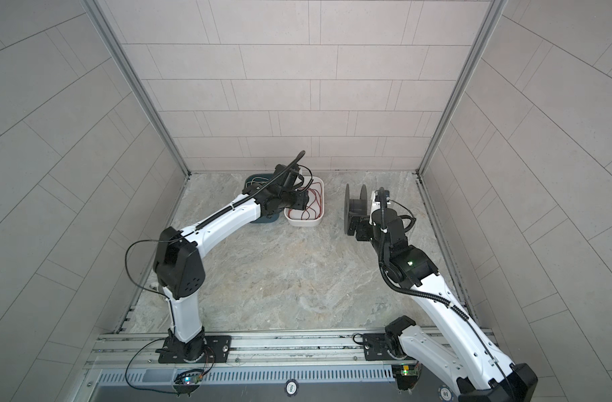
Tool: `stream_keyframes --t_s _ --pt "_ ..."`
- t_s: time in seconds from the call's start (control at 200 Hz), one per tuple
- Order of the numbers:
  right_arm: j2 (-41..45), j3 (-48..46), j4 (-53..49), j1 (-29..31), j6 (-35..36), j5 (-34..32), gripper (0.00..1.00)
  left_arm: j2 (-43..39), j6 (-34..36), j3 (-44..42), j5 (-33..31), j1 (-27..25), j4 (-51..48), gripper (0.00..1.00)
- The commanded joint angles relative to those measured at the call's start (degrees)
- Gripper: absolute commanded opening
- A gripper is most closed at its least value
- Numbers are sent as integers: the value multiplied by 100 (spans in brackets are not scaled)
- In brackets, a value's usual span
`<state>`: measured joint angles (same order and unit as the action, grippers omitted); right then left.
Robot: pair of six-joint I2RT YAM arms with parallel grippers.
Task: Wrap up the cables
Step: 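Move the left gripper over the white tub and lower it toward the red cable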
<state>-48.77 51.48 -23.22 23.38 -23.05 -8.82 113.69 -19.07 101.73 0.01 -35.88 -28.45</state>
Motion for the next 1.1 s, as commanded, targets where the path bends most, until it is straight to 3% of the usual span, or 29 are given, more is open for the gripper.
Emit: stream_keyframes --t_s 0.0,0.45,0.896,1.096 --pt "359 -159 -182 31 34 412 99 506 316 518 -165 -71 -273 60" --pt "415 -344 -340 43 130 436 99 2188 176 1505 348 -120 -341 54" --pt "331 -348 -404 44 167 355 99 3110 445 2689 -230 -128 -1139 52" --pt "351 -394 -422 40 168 323 99 3238 502 2759 -267 -121 -1207 44"
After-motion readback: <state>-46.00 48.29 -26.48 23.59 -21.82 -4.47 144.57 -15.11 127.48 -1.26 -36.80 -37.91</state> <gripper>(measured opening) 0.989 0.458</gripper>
